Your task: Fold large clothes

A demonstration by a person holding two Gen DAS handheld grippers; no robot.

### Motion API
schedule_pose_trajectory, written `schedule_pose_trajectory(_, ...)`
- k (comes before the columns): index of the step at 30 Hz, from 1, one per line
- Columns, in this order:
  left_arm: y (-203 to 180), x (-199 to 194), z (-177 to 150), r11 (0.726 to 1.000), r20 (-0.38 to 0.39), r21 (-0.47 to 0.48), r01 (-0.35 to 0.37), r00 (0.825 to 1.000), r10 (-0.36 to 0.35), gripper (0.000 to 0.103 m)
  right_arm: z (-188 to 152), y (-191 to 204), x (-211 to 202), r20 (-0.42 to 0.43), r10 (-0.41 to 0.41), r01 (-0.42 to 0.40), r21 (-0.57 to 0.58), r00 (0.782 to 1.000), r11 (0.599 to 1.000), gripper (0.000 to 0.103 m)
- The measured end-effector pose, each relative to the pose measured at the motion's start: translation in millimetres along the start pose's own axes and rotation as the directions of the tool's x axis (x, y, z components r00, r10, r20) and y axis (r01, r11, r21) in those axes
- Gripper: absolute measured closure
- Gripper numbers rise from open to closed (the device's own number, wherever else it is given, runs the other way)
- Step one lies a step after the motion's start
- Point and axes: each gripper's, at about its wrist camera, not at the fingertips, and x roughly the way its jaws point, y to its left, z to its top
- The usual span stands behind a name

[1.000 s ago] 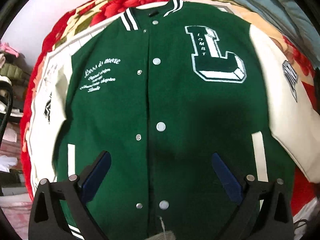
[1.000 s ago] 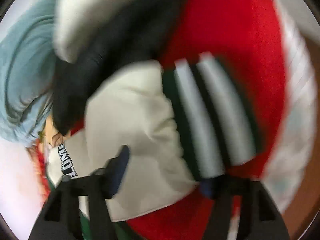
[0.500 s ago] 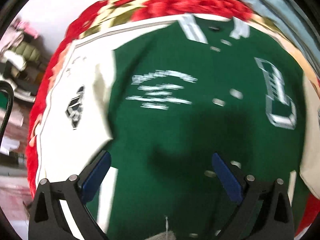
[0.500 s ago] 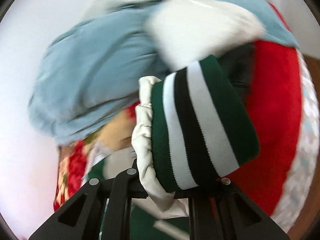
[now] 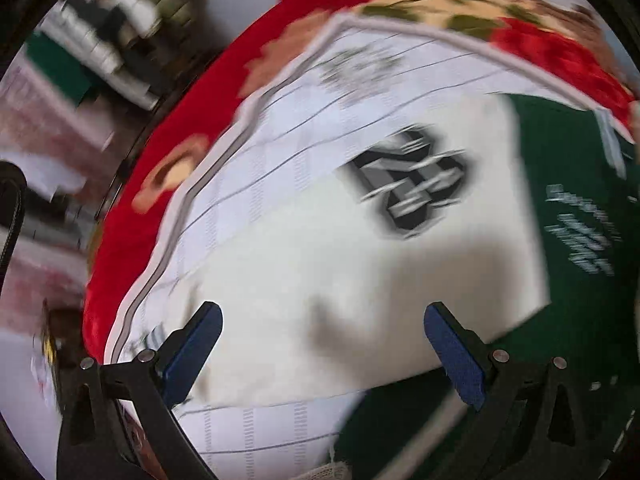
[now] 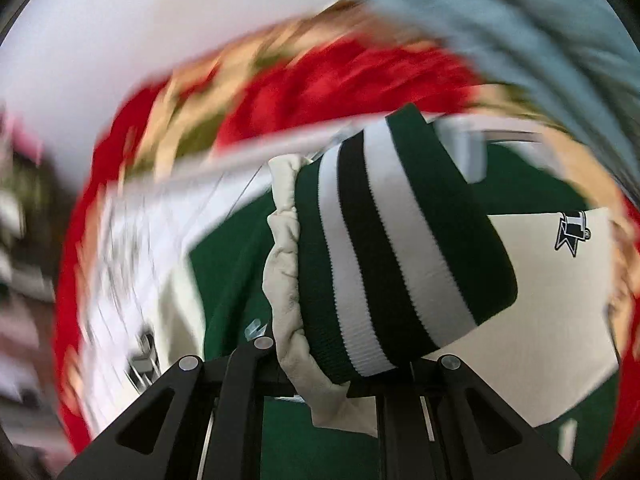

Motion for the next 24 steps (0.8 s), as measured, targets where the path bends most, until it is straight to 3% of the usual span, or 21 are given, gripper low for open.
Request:
schedule_pose_trajectory(3,44,21,-15,0.997,-0.069,-0.069,-0.031,0.997,0.027,0.0,-45,61,56,-0.086,-0.071,0.052,-0.204,0.994,0.978,0.088)
schedule_pose_trajectory(4,57,27,-21,0.995,-0.09,-0.09,-0.039,0.995,0.031,0.0,-71,70,60,-0.118,-0.08,0.046,-0.267,0.99,0.963,0.081)
schedule_pose_trajectory(6,85,34,-35,0.99,-0.134,-0.134,-0.049,0.99,0.031,0.0,-93,91,75,-0.163,-0.095,0.031,-0.357,0.982,0.934,0.066)
schedule_pose_trajectory(7,102,37,-44,0.985,-0.158,-0.166,-0.046,0.987,0.019,0.0,-98,95,71,-0.158,-0.081,0.018,-0.365,0.984,0.931,0.065)
schedule_pose_trajectory(8,113,37,-52,0.981,-0.173,-0.188,-0.04,0.985,0.007,0.0,-98,93,62,-0.163,-0.033,-0.024,-0.338,0.986,0.941,0.065)
schedule_pose_trajectory(9,125,38,-61,0.976,-0.19,-0.214,-0.031,0.982,-0.011,0.0,-99,89,53,-0.174,0.02,-0.073,-0.301,0.984,0.951,0.056)
schedule_pose_trajectory(10,141,40,-71,0.967,-0.211,-0.255,-0.01,0.976,-0.046,0.0,-98,75,37,-0.2,0.157,-0.198,-0.203,0.967,0.959,0.036)
schedule_pose_trajectory(12,159,48,-87,0.941,-0.258,-0.336,0.045,0.956,-0.138,0.0,-100,50,11,-0.195,0.322,-0.338,-0.055,0.926,0.94,0.027)
schedule_pose_trajectory(14,177,62,-106,0.882,-0.289,-0.459,0.11,0.92,-0.266,0.0,-110,27,-12,-0.193,0.385,-0.385,0.036,0.903,0.922,0.027)
schedule_pose_trajectory(16,188,79,-120,0.819,-0.287,-0.557,0.139,0.893,-0.346,0.0,-115,7,-25,-0.198,0.364,-0.356,0.074,0.91,0.932,0.027)
schedule_pose_trajectory(19,196,114,-132,0.674,-0.25,-0.717,0.179,0.836,-0.488,0.001,-134,-9,-22,-0.237,0.312,-0.294,0.107,0.92,0.95,0.027)
schedule_pose_trajectory(20,197,123,-132,0.639,-0.233,-0.747,0.185,0.826,-0.512,0.001,-144,-14,-19,-0.252,0.297,-0.273,0.127,0.921,0.953,0.027)
schedule_pose_trajectory(22,203,139,-128,0.589,-0.206,-0.79,0.172,0.83,-0.518,0.001,-143,-19,-6,-0.269,0.3,-0.266,0.155,0.915,0.951,0.027)
schedule_pose_trajectory(24,212,147,-117,0.564,-0.165,-0.811,0.155,0.865,-0.474,0.001,-147,-15,-3,-0.266,0.294,-0.259,0.159,0.918,0.953,0.027)
